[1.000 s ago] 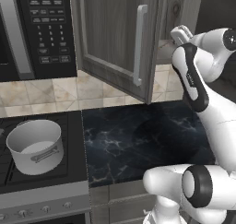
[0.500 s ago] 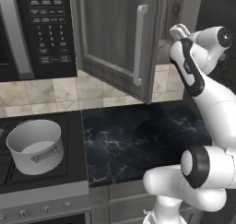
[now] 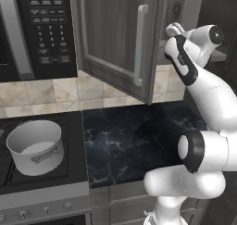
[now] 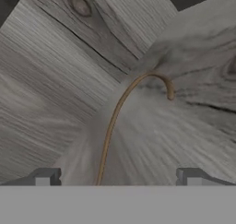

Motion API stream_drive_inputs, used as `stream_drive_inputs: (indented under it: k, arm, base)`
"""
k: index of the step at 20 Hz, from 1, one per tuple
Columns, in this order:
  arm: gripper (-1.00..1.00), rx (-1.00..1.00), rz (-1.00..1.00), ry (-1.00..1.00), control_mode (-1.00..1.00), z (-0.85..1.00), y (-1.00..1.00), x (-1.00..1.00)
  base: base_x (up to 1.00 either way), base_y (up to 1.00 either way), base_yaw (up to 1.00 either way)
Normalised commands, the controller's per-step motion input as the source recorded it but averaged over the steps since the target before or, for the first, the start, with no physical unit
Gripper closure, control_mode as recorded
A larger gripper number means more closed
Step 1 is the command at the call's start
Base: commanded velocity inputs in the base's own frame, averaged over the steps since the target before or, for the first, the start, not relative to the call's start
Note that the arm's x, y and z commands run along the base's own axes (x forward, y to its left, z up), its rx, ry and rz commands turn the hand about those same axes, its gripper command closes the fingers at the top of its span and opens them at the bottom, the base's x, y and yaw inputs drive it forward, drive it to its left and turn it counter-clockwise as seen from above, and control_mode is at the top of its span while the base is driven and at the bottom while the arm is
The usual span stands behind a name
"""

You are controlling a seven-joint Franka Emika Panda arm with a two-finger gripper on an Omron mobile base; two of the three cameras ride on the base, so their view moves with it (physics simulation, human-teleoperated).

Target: Open the cabinet and move the ladle to the pot. Then close the cabinet.

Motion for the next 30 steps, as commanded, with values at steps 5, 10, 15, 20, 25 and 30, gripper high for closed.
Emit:
stream_drive_inputs:
  k: [5, 10, 15, 20, 25, 30]
  arm:
    - [-1.0, 0.0, 0.0, 0.0, -1.0, -0.11, -0.03, 0.32]
    - [-1.0, 0.0, 0.0, 0.0, -1.0, -0.04, -0.05, 0.29]
    - [-1.0, 0.0, 0.0, 0.0, -1.0, 0.0, -0.05, 0.31]
    - [-1.0, 0.0, 0.0, -0.03, -1.0, -0.04, -0.02, 0.35]
    - [-1.0, 0.0, 0.0, -0.2, -1.0, -0.01, 0.0, 0.06]
    - [-1.0, 0.0, 0.0, -0.11, -1.0, 0.0, 0.0, 0.01]
  base:
    - [0.0, 0.0, 0.0]
    - [0.0, 0.0, 0.0]
    - [0.0, 0.0, 0.0]
    - [0.0, 0.0, 0.0]
    - [0.0, 0.0, 0.0]
    - [0.0, 0.0, 0.0]
